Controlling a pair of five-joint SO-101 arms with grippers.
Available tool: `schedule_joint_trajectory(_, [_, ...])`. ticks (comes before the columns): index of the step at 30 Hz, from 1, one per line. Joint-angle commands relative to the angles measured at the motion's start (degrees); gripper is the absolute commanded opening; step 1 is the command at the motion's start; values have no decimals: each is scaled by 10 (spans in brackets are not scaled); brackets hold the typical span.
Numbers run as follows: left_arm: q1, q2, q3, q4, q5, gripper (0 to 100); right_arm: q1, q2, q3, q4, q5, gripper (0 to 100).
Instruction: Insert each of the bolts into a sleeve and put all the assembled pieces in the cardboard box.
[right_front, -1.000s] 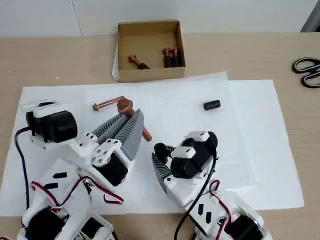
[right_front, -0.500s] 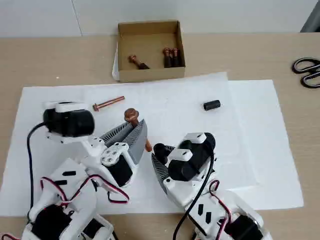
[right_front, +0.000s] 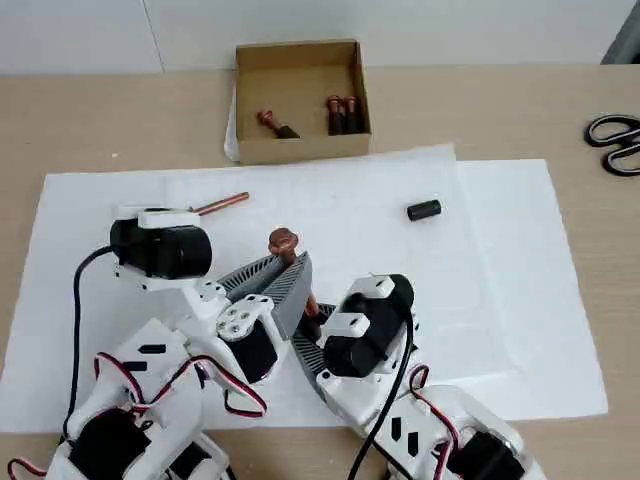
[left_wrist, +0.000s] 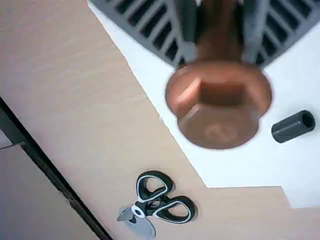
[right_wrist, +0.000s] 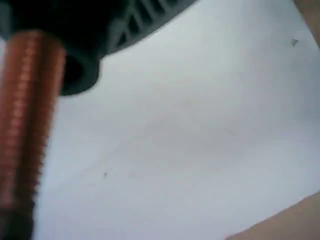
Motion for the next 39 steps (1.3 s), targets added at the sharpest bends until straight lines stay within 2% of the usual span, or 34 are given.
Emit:
schedule_joint_trajectory(1, [4,-4,-2,-15,2,7,-5,-6,-6,-11,8,4])
schedule_joint_trajectory(5, [3,-4,-3,-15,-4,7,-5,-6,-7,-10,8,4])
schedule_joint_trajectory(10, [-2,-5,-5,-16,-45,7,-5,-6,-18,-8,8,4])
schedule_joint_trajectory(39, [-7,-6,38,-13,-46,7,-4,-6,-47,9,9,4])
